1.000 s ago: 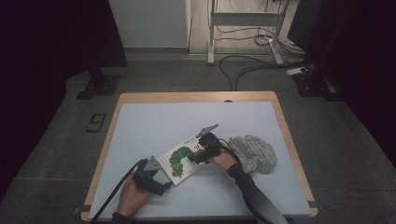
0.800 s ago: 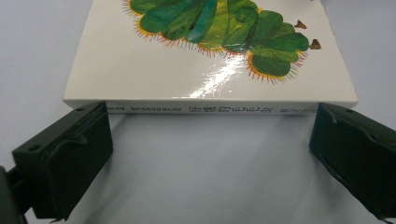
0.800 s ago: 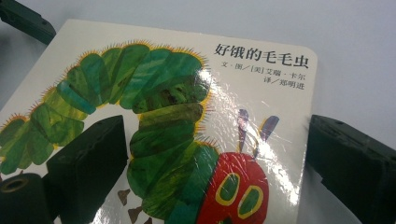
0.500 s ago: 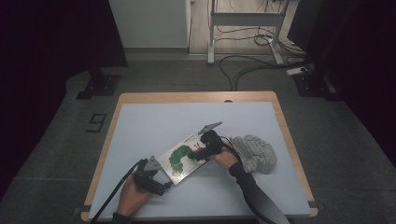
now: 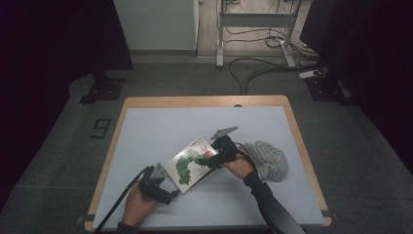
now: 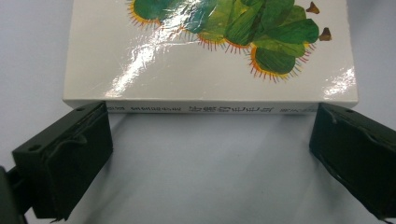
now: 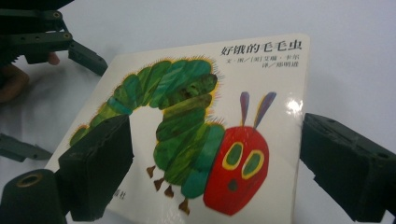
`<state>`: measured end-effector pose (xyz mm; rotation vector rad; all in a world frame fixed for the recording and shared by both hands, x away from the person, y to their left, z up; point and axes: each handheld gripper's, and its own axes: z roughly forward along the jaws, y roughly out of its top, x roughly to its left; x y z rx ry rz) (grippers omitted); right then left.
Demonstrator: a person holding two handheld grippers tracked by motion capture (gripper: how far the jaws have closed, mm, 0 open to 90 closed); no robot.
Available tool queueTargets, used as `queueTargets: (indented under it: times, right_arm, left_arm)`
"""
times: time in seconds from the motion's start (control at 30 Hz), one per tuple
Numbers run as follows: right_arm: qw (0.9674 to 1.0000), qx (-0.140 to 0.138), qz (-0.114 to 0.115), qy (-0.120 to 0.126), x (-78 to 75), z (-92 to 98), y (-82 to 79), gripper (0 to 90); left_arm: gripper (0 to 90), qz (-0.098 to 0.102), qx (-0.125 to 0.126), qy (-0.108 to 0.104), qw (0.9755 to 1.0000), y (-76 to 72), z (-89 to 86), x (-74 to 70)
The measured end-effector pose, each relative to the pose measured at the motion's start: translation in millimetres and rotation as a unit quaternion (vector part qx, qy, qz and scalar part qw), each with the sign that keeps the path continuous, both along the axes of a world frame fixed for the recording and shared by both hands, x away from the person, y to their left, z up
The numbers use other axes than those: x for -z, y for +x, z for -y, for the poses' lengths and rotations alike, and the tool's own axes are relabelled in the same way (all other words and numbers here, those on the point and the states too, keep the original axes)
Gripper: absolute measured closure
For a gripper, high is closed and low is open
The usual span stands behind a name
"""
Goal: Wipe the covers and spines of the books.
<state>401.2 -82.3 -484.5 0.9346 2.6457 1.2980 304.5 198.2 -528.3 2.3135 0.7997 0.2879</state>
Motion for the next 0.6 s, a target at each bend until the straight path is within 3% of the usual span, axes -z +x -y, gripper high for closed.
queueTargets:
  times: [0.23,0.6]
  right_arm:
    - [0.9999,0.006,-0.012,0.011,1.3,6.8,-5.4,9.9]
    - [0.9997,0.001,-0.011,0.021,-7.1,11.2,-13.4,12.7]
  left_arm:
    - [0.0,0.0,0.001,0.001,1.0,0.1,-0.1,-0.1]
    - [0.0,0.0,0.0,0.001,1.0,0.0,-0.1,-0.1]
